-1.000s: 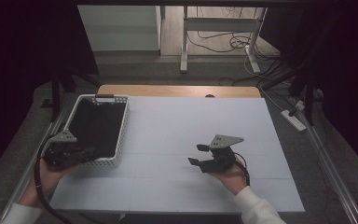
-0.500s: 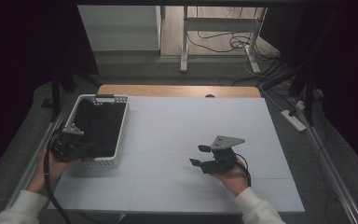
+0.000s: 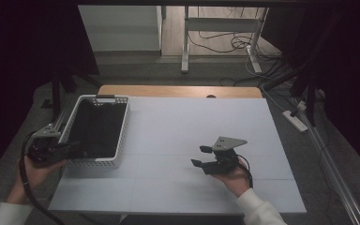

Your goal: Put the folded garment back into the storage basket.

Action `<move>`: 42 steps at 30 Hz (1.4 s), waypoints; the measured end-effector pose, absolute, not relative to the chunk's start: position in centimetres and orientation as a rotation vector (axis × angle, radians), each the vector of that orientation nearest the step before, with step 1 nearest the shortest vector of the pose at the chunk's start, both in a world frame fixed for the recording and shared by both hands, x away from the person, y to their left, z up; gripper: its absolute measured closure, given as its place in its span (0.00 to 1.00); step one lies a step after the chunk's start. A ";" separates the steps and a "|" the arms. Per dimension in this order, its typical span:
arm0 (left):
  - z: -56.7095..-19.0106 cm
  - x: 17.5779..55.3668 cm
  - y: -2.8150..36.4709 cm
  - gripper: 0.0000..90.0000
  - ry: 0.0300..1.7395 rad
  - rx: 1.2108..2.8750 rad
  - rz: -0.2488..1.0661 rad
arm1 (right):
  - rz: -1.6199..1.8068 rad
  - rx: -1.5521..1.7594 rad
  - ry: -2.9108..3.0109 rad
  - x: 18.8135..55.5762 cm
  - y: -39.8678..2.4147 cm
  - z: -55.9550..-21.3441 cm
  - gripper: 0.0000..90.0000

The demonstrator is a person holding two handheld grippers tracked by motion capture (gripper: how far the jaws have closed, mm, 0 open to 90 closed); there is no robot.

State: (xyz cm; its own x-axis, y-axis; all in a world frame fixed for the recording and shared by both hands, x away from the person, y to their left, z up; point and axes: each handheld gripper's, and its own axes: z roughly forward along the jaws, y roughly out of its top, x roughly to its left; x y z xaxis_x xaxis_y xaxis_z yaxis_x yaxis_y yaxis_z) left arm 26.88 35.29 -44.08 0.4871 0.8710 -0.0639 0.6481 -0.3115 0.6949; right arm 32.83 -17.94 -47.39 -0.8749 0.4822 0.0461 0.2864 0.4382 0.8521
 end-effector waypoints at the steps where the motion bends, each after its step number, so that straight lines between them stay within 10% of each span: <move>1: -44.1 26.6 35.5 0.98 1.255 2.065 0.433 | 1.412 0.672 2.487 32.8 -17.9 -47.4 0.40; 42: -47.7 28.5 36.8 0.98 1.438 2.066 0.396 | 1.411 0.682 2.477 32.9 -18.4 -47.3 0.40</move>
State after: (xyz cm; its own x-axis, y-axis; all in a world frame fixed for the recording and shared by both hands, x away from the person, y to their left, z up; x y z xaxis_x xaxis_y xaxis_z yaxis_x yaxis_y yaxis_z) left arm 28.51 36.80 -47.66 0.3731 0.9239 -0.0855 0.7500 -0.2461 0.6139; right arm 32.93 -18.35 -47.34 -0.8708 0.4895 0.0454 0.2887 0.4343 0.8532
